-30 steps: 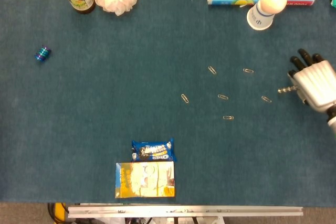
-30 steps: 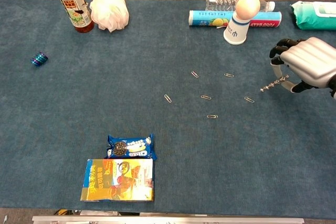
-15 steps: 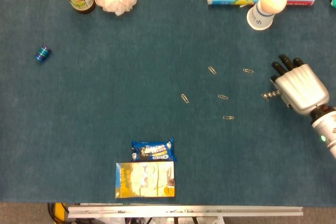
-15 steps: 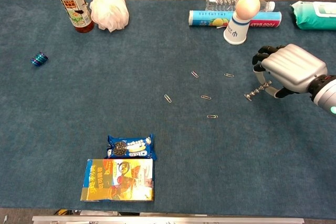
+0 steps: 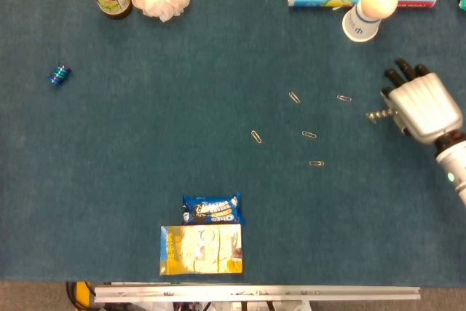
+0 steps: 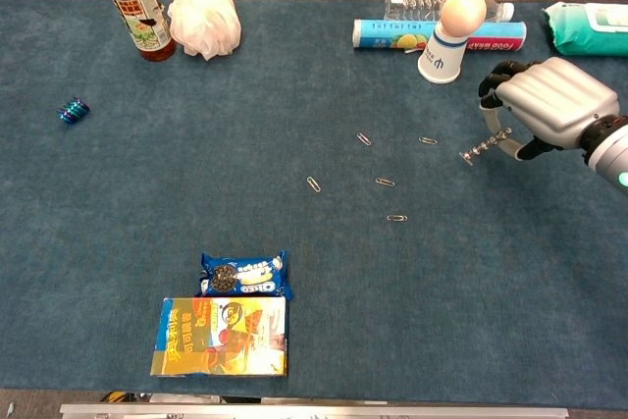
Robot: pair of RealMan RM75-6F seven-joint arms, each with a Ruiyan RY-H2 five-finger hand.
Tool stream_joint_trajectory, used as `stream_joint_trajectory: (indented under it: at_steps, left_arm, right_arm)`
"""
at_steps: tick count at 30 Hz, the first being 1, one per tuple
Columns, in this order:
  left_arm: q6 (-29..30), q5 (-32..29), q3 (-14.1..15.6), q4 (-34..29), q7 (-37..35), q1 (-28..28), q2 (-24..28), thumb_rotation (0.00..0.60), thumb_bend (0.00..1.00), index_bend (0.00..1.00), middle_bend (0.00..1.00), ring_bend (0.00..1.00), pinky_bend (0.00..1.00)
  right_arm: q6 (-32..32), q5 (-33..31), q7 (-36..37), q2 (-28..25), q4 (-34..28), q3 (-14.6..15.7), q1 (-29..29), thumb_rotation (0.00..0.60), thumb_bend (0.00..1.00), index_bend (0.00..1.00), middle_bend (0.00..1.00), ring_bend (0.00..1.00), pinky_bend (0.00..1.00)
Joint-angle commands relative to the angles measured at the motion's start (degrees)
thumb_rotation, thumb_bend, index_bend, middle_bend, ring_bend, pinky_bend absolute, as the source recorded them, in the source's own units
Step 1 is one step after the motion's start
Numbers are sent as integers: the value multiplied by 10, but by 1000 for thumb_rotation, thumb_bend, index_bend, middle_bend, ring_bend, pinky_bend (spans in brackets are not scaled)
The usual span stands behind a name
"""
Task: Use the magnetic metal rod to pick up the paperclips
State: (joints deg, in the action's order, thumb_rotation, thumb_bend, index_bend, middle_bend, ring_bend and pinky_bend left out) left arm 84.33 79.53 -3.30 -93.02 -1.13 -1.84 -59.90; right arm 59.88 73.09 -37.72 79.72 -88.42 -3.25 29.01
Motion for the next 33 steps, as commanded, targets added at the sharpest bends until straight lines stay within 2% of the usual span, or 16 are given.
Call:
stream_joint_trajectory:
  at_steps: [1,10,33]
  left_arm:
    - [-1,-1,0,0,2,0,0,600,121,399,469,389,572]
    - [-2,-2,-1,0,0,0,0,600,121,399,469,389,572]
    - [1,3,2,-1,-6,3,3,600,121,399,469,389,572]
  right_arm:
    - [-8,-12,6,5,11,-10,9,600,300,576,279,136,306]
    - [-33,-49,10,27,40,-31,37,600,300,576,279,136,306]
    - [-46,-68,16,61,67,-30,70,600,299,576,279,136,306]
